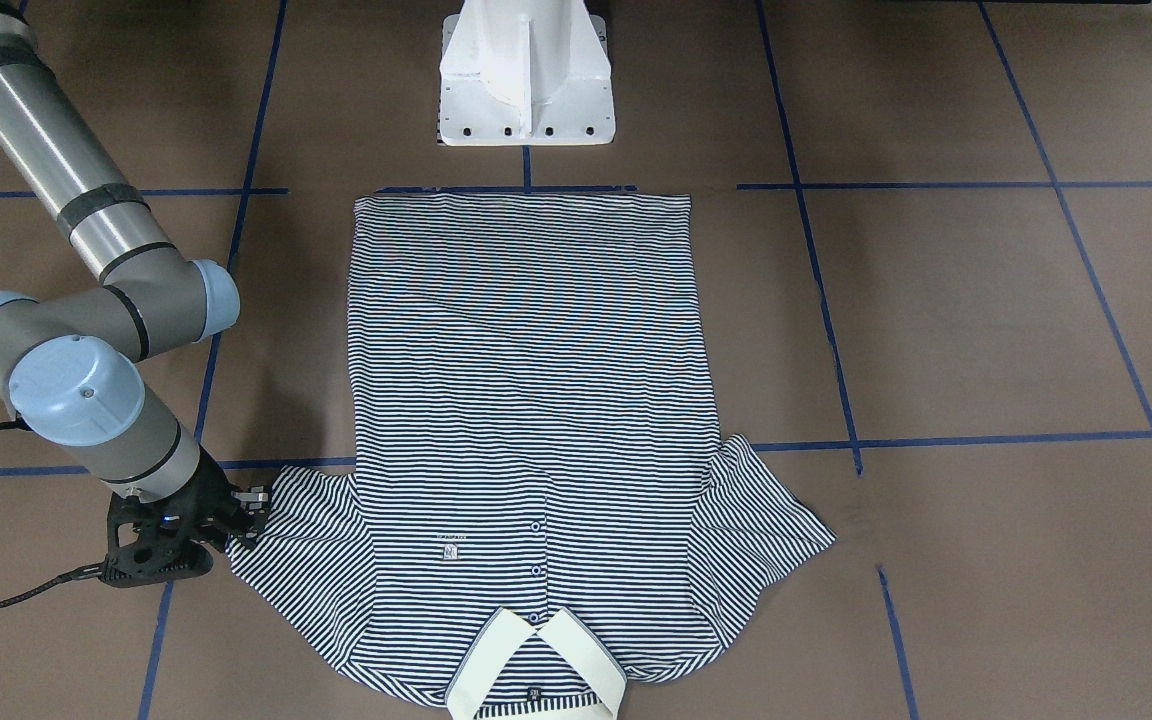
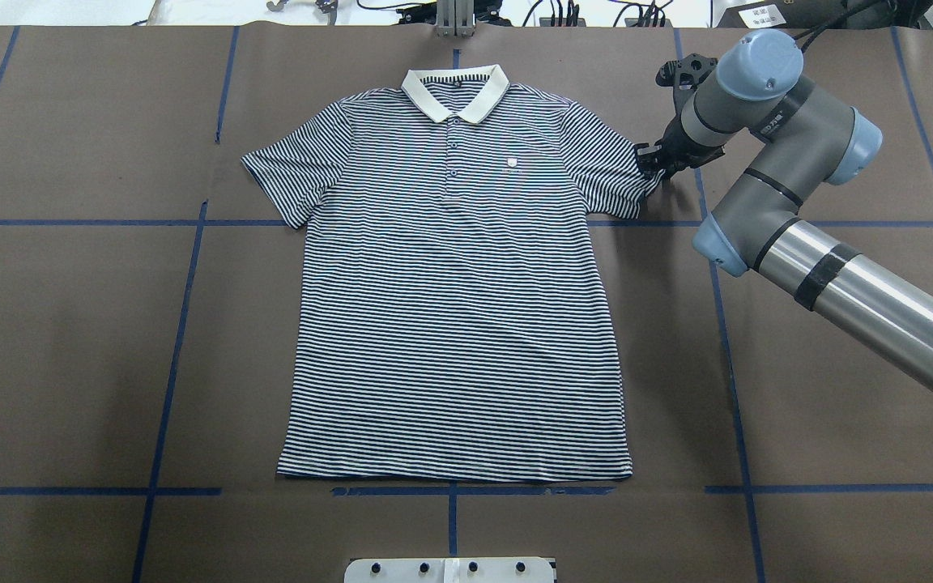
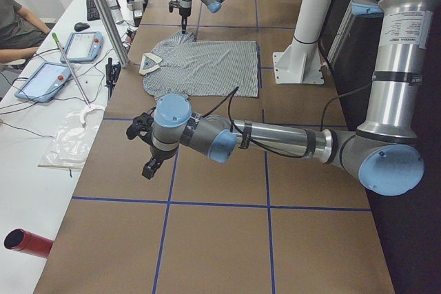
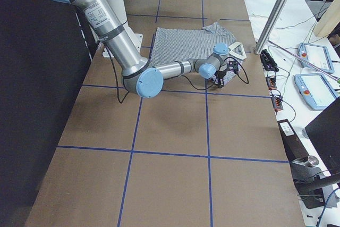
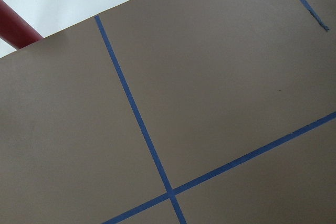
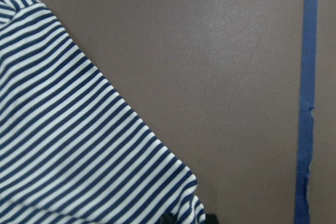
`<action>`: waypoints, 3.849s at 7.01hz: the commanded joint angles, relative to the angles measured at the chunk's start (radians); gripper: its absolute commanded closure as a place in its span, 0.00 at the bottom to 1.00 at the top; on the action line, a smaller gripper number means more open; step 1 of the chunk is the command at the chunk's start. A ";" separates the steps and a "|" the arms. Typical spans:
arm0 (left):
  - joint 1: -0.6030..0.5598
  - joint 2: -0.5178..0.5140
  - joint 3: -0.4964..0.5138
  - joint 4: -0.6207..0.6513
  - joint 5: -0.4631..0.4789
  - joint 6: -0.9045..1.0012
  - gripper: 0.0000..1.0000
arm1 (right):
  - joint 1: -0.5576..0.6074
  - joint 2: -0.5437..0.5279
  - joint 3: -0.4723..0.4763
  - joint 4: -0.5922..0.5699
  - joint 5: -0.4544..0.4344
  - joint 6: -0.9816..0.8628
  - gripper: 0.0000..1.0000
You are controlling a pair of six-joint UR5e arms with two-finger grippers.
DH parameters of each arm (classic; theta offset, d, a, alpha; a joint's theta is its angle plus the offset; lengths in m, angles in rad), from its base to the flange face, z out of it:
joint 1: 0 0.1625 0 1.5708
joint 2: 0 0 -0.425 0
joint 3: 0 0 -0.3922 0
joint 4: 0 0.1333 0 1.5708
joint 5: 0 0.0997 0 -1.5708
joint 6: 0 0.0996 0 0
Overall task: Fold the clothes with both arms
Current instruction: 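Reach the right gripper down to the sleeve nearest it and grasp it, then fold the held sleeve inward toward the collar with the right gripper, then release the sleeve and raise the right gripper while the left arm moves in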
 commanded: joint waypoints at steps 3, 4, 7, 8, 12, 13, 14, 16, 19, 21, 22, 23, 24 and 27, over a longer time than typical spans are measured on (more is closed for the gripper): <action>0.000 0.001 -0.004 0.002 -0.005 -0.001 0.00 | 0.010 0.021 0.088 0.003 0.033 0.024 1.00; 0.000 0.004 -0.001 0.000 -0.059 -0.001 0.00 | 0.002 0.019 0.143 0.004 0.035 0.085 1.00; 0.000 0.005 0.005 0.000 -0.066 -0.001 0.00 | -0.117 0.093 0.187 -0.008 -0.041 0.269 1.00; 0.000 0.002 0.005 0.000 -0.066 -0.002 0.00 | -0.133 0.129 0.155 -0.008 -0.086 0.306 1.00; 0.000 -0.002 0.001 0.000 -0.064 -0.024 0.00 | -0.130 0.291 -0.113 0.003 -0.188 0.296 1.00; 0.000 -0.010 0.001 0.002 -0.061 -0.024 0.00 | -0.133 0.359 -0.196 0.004 -0.200 0.296 1.00; 0.000 -0.013 0.001 0.002 -0.060 -0.025 0.00 | -0.134 0.369 -0.213 0.006 -0.202 0.294 1.00; 0.000 -0.013 -0.002 0.002 -0.061 -0.033 0.00 | -0.136 0.368 -0.215 0.006 -0.203 0.277 0.01; 0.040 -0.036 -0.042 -0.012 -0.055 -0.255 0.00 | -0.119 0.339 -0.122 -0.038 -0.091 0.230 0.00; 0.266 -0.093 -0.119 -0.084 0.054 -0.784 0.00 | -0.113 0.161 0.288 -0.439 -0.028 0.219 0.00; 0.382 -0.132 -0.119 -0.127 0.163 -1.016 0.00 | -0.107 0.086 0.466 -0.637 -0.028 0.059 0.00; 0.520 -0.189 -0.111 -0.130 0.334 -1.215 0.00 | -0.095 0.047 0.588 -0.806 -0.030 -0.109 0.00; 0.666 -0.250 -0.061 -0.123 0.504 -1.365 0.00 | -0.078 -0.026 0.685 -0.823 -0.022 -0.173 0.00; 0.749 -0.444 0.218 -0.136 0.640 -1.480 0.00 | -0.078 -0.175 0.811 -0.694 -0.014 -0.084 0.00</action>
